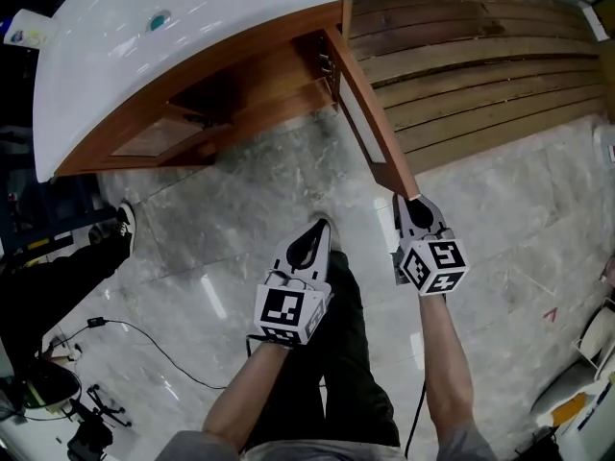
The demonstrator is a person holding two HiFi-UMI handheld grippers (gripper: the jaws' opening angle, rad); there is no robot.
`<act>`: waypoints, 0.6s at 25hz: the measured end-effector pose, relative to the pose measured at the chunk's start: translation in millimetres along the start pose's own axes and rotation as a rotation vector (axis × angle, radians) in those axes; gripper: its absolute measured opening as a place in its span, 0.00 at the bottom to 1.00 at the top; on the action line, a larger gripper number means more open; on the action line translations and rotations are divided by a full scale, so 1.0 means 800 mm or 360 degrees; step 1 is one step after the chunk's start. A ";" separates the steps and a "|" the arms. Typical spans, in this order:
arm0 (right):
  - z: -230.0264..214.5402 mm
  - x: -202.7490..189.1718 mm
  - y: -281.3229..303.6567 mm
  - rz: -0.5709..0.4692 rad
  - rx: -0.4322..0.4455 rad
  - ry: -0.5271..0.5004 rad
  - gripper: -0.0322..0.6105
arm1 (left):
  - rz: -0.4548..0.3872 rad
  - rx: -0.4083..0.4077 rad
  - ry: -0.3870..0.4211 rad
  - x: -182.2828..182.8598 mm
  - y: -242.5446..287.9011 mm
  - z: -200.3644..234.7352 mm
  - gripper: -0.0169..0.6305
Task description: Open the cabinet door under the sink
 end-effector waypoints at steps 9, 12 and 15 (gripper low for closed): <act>0.014 -0.013 -0.034 -0.0036 0.0013 0.0028 0.06 | -0.0006 -0.0035 0.0042 0.008 -0.011 -0.016 0.04; 0.018 -0.005 -0.049 -0.0066 0.0013 0.0022 0.06 | -0.0026 -0.0038 0.0058 0.015 -0.020 -0.021 0.04; 0.035 0.015 -0.069 -0.0109 0.0029 -0.0009 0.06 | -0.0066 -0.0054 0.0085 0.032 -0.036 -0.029 0.04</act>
Point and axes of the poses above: the fingertips, and each gripper's own axes: y forward along the fingers, z to its left, x out of its top, the point moved 6 cm from there along -y, backward along the fingers, and after that the axes turned 1 degree about -y, right-handed, at the moved point
